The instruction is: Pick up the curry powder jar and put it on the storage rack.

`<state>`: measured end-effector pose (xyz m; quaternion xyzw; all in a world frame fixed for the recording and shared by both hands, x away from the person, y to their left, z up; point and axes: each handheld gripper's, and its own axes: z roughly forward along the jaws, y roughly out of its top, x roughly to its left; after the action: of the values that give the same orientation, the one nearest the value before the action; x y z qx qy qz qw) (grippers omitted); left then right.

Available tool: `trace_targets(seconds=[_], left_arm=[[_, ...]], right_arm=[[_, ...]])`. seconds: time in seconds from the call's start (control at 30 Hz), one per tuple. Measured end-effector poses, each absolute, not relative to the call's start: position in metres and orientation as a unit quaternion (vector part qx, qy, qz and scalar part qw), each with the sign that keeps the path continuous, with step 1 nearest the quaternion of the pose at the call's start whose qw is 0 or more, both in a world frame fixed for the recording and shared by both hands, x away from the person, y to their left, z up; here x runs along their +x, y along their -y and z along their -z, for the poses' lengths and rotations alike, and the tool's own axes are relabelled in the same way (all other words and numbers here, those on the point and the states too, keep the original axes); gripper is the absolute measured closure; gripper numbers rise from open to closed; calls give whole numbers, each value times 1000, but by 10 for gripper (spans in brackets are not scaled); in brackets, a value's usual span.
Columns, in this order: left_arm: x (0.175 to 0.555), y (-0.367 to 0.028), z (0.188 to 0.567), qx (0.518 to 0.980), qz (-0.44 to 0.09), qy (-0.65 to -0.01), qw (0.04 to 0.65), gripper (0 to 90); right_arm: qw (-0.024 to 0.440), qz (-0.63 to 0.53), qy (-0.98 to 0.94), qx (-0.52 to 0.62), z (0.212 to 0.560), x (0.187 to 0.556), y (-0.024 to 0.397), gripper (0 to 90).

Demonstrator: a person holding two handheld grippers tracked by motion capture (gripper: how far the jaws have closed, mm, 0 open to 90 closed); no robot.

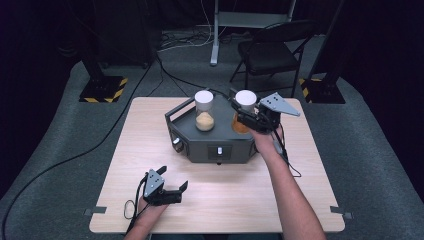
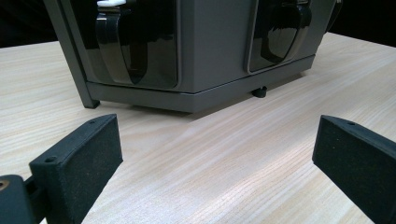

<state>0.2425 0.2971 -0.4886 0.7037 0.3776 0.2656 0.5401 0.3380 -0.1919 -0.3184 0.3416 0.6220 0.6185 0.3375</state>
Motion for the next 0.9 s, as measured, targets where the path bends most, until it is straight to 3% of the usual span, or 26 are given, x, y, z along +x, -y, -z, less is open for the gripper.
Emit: trace_targets(seconds=[0.9], left_arm=[[241, -298, 490, 701, -266, -375, 545, 14]], right_arm=[[331, -602, -618, 382, 340, 379, 170, 322]])
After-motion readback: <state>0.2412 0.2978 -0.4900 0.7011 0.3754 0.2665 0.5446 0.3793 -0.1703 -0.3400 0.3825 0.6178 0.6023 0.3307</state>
